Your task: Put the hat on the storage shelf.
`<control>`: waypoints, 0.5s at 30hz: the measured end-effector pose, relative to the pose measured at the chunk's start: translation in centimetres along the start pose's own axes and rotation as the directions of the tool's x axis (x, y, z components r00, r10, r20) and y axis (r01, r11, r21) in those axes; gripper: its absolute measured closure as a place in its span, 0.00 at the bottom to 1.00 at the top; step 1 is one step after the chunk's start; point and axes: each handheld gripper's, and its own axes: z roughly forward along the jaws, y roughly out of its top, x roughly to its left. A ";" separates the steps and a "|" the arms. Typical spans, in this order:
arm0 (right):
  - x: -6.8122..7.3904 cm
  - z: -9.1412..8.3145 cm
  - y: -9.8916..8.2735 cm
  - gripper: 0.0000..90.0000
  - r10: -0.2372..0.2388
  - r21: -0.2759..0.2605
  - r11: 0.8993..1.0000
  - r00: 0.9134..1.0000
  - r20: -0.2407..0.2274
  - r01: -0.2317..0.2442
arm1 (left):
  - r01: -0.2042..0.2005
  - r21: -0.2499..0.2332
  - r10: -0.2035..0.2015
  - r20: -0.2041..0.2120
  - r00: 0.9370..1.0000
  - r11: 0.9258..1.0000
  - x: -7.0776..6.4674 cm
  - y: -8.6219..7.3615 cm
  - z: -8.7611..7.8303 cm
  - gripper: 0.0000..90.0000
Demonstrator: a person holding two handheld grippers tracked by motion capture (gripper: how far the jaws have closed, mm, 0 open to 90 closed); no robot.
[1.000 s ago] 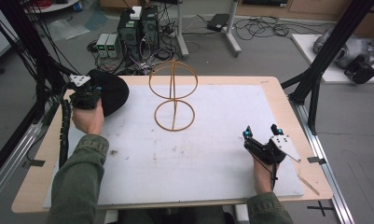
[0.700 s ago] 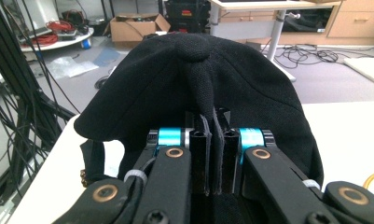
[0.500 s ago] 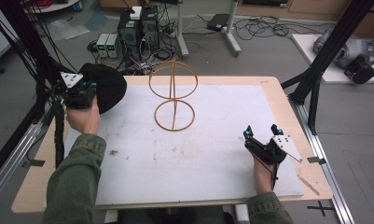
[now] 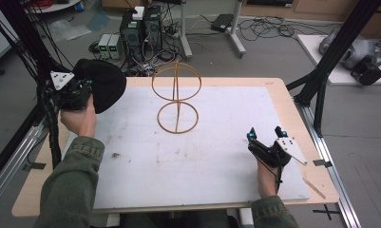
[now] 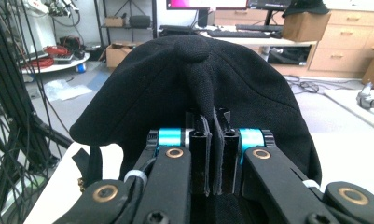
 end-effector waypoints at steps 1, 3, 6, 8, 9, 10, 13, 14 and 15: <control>0.0 0.0 0.0 0.07 0.001 0.000 1.000 1.000 -0.001 -0.001 | 0.004 -0.007 -0.004 0.003 1.000 1.000 0.0 0.2 -0.1 0.96; -0.1 0.0 0.0 0.07 0.000 -0.003 1.000 1.000 0.004 0.000 | 0.015 -0.025 -0.015 0.018 1.000 1.000 -0.3 0.5 -0.3 0.96; -0.1 0.0 0.0 0.07 0.003 -0.003 1.000 1.000 0.007 -0.003 | 0.004 -0.045 -0.002 0.033 0.999 0.999 -0.8 1.1 -0.6 0.96; -0.1 0.0 0.0 0.07 0.008 -0.001 1.000 1.000 0.007 -0.008 | 0.007 -0.059 -0.004 0.051 0.999 0.998 -1.1 1.5 -0.8 0.96; -0.1 0.0 0.0 0.07 0.008 -0.001 1.000 1.000 0.005 -0.008 | 0.005 -0.067 -0.001 0.056 0.998 0.998 -1.3 1.7 -0.9 0.96; -0.1 0.0 0.0 0.07 0.008 -0.001 1.000 1.000 0.005 -0.008 | 0.005 -0.074 0.000 0.066 0.998 0.997 -1.5 1.9 -1.0 0.96; -0.1 -0.1 0.0 0.07 0.008 0.000 1.000 1.000 0.003 -0.008 | -0.014 -0.085 0.022 0.085 0.996 0.996 -2.1 2.3 -1.3 0.96; -0.2 -0.1 0.0 0.07 0.005 -0.001 1.000 1.000 0.003 -0.005 | -0.020 -0.087 0.028 0.091 0.995 0.996 -2.2 2.4 -1.4 0.96; -0.2 0.0 0.0 0.07 0.002 -0.003 1.000 1.000 0.003 -0.002 | -0.029 -0.098 0.038 0.093 0.995 0.995 -2.4 2.5 -1.5 0.96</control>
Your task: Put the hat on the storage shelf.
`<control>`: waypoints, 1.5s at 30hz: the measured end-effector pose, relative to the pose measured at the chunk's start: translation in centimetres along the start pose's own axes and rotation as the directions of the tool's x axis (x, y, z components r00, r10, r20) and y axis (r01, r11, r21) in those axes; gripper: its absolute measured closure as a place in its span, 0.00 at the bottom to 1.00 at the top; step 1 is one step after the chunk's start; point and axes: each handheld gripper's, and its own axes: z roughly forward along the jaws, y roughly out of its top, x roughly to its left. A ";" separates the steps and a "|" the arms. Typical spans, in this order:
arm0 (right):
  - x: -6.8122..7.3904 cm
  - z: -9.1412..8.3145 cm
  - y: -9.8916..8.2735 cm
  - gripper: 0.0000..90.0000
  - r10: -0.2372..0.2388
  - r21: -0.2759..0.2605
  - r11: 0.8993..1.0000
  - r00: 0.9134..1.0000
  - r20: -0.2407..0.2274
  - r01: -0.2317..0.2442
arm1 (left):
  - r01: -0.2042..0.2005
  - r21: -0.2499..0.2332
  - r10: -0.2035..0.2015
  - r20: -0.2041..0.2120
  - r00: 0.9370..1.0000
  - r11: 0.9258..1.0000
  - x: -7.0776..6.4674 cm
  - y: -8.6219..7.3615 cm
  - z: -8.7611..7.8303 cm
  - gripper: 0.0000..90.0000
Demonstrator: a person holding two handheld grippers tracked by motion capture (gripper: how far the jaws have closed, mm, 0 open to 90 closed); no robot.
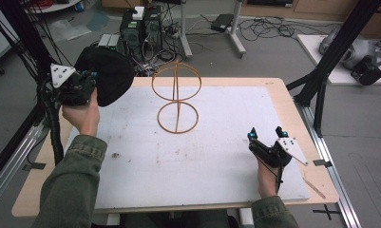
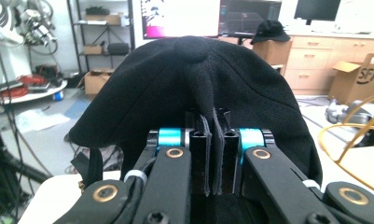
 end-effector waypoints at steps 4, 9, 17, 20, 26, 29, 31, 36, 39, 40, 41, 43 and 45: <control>0.0 0.1 0.0 0.07 -0.001 0.004 1.000 1.000 -0.004 0.001 | 0.015 -0.026 -0.014 0.031 0.999 1.000 -0.3 0.5 -0.2 0.96; 0.0 0.0 0.0 0.07 -0.003 0.002 1.000 1.000 -0.006 0.003 | 0.033 -0.049 -0.031 0.038 0.999 0.998 -0.7 1.1 -0.3 0.96; 0.0 0.0 0.0 0.07 0.000 0.002 1.000 1.000 -0.010 0.000 | 0.053 -0.086 -0.045 0.088 0.995 0.995 -1.8 2.1 -0.4 0.96; 0.1 0.0 0.0 0.07 0.000 0.001 1.000 1.000 -0.010 0.000 | 0.048 -0.090 -0.039 0.100 0.994 0.995 -2.1 2.5 -0.3 0.96; 0.0 0.0 0.0 0.07 0.000 0.000 1.000 1.000 -0.011 0.000 | 0.055 -0.114 -0.041 0.120 0.992 0.992 -2.7 3.5 -0.2 0.96; 0.0 0.1 0.0 0.07 0.004 -0.002 1.000 1.000 -0.012 -0.004 | 0.053 -0.123 -0.036 0.137 0.990 0.991 -3.1 3.9 -0.2 0.96; 0.0 0.1 0.0 0.07 0.002 0.001 1.000 1.000 -0.015 -0.002 | 0.050 -0.126 -0.030 0.157 0.987 0.991 -3.6 4.1 -0.1 0.96; 0.0 0.0 0.0 0.07 -0.001 0.000 1.000 1.000 -0.014 0.001 | 0.060 -0.125 -0.033 0.212 0.977 0.990 -4.4 4.3 0.2 0.96; 0.0 0.0 0.0 0.07 0.000 -0.001 1.000 1.000 -0.014 0.000 | 0.058 -0.130 -0.026 0.235 0.972 0.990 -4.9 4.5 0.3 0.96; 0.0 0.0 0.0 0.07 0.000 -0.001 1.000 1.000 -0.014 0.000 | 0.058 -0.130 -0.025 0.243 0.970 0.990 -5.0 4.5 0.4 0.96; 0.0 0.0 0.0 0.07 0.001 -0.001 1.000 1.000 -0.013 -0.001 | 0.059 -0.130 -0.026 0.246 0.969 0.990 -5.2 4.6 0.4 0.96; 0.0 0.0 0.0 0.07 -0.002 -0.002 1.000 1.000 -0.014 0.002 | 0.068 -0.132 -0.031 0.264 0.964 0.989 -5.6 4.7 0.6 0.96; -0.1 0.0 0.0 0.07 -0.004 -0.002 1.000 1.000 -0.013 0.004 | 0.068 -0.134 -0.030 0.268 0.963 0.989 -5.7 4.8 0.7 0.96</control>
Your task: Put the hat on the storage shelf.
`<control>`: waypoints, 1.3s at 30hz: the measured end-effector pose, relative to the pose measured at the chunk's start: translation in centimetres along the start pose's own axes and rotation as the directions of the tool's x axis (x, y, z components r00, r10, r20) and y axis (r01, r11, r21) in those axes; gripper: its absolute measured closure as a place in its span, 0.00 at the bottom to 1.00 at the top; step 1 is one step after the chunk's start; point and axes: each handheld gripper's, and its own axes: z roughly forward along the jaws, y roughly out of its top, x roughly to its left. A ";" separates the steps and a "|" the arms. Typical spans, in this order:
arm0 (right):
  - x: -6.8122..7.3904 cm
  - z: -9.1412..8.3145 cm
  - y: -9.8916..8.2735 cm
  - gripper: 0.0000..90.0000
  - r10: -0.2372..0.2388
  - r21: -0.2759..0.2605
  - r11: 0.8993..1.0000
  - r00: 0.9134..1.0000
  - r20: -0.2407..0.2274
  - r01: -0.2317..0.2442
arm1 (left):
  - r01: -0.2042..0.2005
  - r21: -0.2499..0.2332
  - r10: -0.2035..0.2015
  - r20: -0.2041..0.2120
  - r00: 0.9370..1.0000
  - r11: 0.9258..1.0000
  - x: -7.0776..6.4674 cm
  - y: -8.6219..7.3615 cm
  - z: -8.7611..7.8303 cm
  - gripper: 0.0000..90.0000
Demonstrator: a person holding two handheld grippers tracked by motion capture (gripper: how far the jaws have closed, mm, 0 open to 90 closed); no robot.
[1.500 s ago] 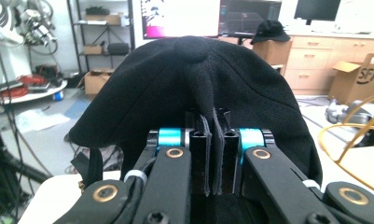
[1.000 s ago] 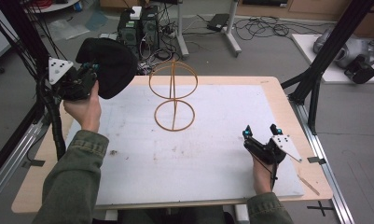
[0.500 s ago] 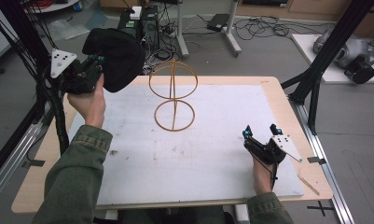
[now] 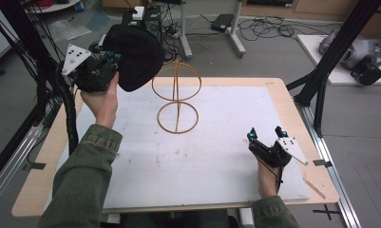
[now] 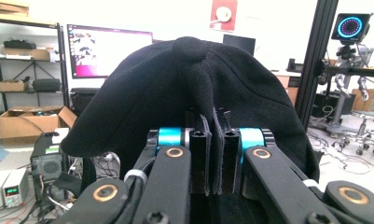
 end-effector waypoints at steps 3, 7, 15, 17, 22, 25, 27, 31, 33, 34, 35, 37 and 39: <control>0.0 0.0 0.0 0.07 0.002 0.001 1.000 1.000 -0.002 -0.002 | -0.003 0.000 0.003 0.011 1.000 1.000 -0.4 0.1 0.4 0.96; 0.1 0.0 0.0 0.07 0.005 0.004 1.000 1.000 -0.007 -0.005 | 0.005 -0.003 -0.005 0.032 0.999 1.000 -0.8 0.1 0.8 0.96; 0.1 0.0 0.0 0.07 -0.003 0.001 1.000 1.000 -0.015 0.003 | 0.029 0.006 -0.029 0.099 0.995 1.000 -1.4 -0.2 1.7 0.96; 0.1 0.0 0.0 0.07 -0.006 0.003 1.000 1.000 -0.014 0.006 | 0.031 0.008 -0.032 0.121 0.992 0.999 -1.6 -0.2 2.0 0.96; 0.2 0.0 0.0 0.07 0.000 0.008 1.000 1.000 -0.019 0.000 | 0.037 0.019 -0.039 0.159 0.987 0.999 -2.1 -0.4 2.7 0.96; 0.2 0.0 0.0 0.07 -0.004 0.008 1.000 1.000 -0.019 0.004 | 0.035 0.031 -0.040 0.176 0.984 0.999 -2.4 -0.6 3.1 0.96; 0.2 0.0 0.0 0.07 -0.007 0.010 1.000 1.000 -0.024 0.007 | 0.035 0.043 -0.043 0.193 0.980 0.998 -2.6 -0.7 3.4 0.96; 0.3 0.0 0.0 0.07 -0.007 0.013 1.000 1.000 -0.029 0.008 | 0.021 0.072 -0.036 0.218 0.975 0.997 -3.1 -0.9 4.2 0.96; 0.3 0.0 0.0 0.07 -0.013 0.012 1.000 0.999 -0.030 0.013 | 0.016 0.085 -0.035 0.231 0.972 0.996 -3.3 -1.0 4.6 0.96; 0.3 0.0 0.0 0.07 -0.012 0.012 1.000 0.999 -0.030 0.013 | 0.010 0.093 -0.032 0.233 0.972 0.996 -3.4 -1.1 4.7 0.96; 0.3 0.0 -0.1 0.07 -0.013 0.011 1.000 0.999 -0.032 0.014 | 0.004 0.100 -0.028 0.243 0.970 0.995 -3.7 -1.2 5.0 0.96; 0.3 0.0 -0.1 0.07 -0.017 0.013 1.000 0.999 -0.032 0.017 | -0.001 0.107 -0.026 0.246 0.969 0.994 -3.8 -1.3 5.1 0.96; 0.3 0.0 -0.1 0.07 -0.019 0.013 1.000 0.999 -0.033 0.019 | -0.010 0.118 -0.020 0.251 0.968 0.993 -4.0 -1.4 5.4 0.96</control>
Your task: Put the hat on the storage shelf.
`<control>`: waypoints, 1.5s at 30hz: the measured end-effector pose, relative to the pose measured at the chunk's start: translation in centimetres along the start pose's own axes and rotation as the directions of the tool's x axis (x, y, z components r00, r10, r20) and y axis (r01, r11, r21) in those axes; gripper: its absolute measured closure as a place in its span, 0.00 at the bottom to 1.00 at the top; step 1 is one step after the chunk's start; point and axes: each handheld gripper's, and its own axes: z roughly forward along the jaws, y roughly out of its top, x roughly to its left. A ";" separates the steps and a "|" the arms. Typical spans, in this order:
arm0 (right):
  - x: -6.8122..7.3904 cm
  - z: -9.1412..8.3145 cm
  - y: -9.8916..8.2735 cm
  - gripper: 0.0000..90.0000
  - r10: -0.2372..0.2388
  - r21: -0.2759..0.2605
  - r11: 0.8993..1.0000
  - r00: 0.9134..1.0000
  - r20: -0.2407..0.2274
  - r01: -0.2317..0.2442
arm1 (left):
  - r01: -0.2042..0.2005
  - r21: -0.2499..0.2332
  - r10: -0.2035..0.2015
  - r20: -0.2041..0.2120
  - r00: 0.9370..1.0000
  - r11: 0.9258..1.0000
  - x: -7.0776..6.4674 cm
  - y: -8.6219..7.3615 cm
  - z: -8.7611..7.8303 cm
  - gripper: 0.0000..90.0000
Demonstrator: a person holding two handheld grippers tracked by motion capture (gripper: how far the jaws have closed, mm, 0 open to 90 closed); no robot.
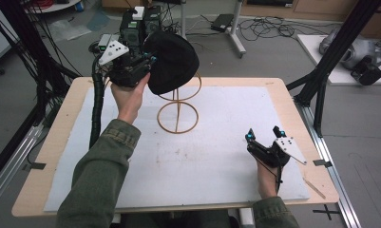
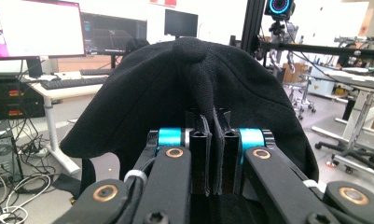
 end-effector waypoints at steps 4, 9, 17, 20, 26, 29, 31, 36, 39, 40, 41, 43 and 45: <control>0.1 0.0 0.0 0.07 0.003 0.000 1.000 1.000 -0.004 -0.003 | -0.006 0.034 0.005 0.008 1.000 0.999 -0.3 0.1 0.6 0.96; 0.0 0.1 0.0 0.07 0.005 0.001 1.000 1.000 -0.008 -0.005 | -0.026 0.054 0.025 0.009 1.000 0.998 -0.7 0.2 1.2 0.96; 0.1 0.0 0.0 0.07 0.005 0.003 1.000 1.000 -0.013 -0.005 | -0.050 0.144 0.048 0.015 0.999 0.988 -1.0 0.3 2.1 0.96; 0.1 0.1 0.0 0.07 0.001 0.002 1.000 1.000 -0.013 -0.001 | -0.067 0.185 0.064 0.019 0.998 0.981 -1.1 0.0 2.5 0.96; 0.1 0.1 0.0 0.07 -0.004 0.000 1.000 1.000 -0.014 0.004 | -0.034 0.227 0.032 0.013 0.999 0.973 -0.9 -0.2 3.0 0.95; 0.1 0.1 0.0 0.07 -0.004 0.002 1.000 1.000 -0.014 0.004 | -0.036 0.236 0.034 0.015 0.999 0.971 -0.9 -0.1 3.2 0.94; 0.1 0.1 0.0 0.07 0.000 0.002 1.000 1.000 -0.014 0.000 | -0.037 0.236 0.034 0.017 0.999 0.971 -1.1 -0.1 3.4 0.93; 0.1 0.1 0.0 0.07 0.001 0.001 1.000 1.000 -0.013 -0.001 | -0.041 0.248 0.037 0.021 0.999 0.968 -1.3 -0.3 3.6 0.87; 0.1 0.1 0.0 0.07 -0.005 -0.001 1.000 1.000 -0.016 0.005 | -0.027 0.264 0.033 -0.015 0.999 0.964 -1.3 -0.5 3.8 0.71; 0.1 0.1 0.0 0.07 -0.006 -0.001 1.000 1.000 -0.015 0.006 | -0.014 0.268 0.020 -0.018 1.000 0.963 -1.2 -0.6 3.9 0.65; 0.1 0.1 0.0 0.07 -0.007 0.000 1.000 1.000 -0.012 0.007 | -0.005 0.269 0.011 -0.020 1.000 0.963 -1.2 -0.6 4.0 0.61; 0.1 0.0 0.0 0.07 -0.006 -0.003 1.000 1.000 -0.012 0.006 | -0.005 0.266 0.015 -0.036 0.999 0.964 -1.1 -0.7 4.1 0.45; 0.1 0.0 0.0 0.07 -0.010 -0.002 1.000 1.000 -0.011 0.010 | -0.009 0.258 0.018 -0.035 0.999 0.966 -1.2 -0.7 4.1 0.36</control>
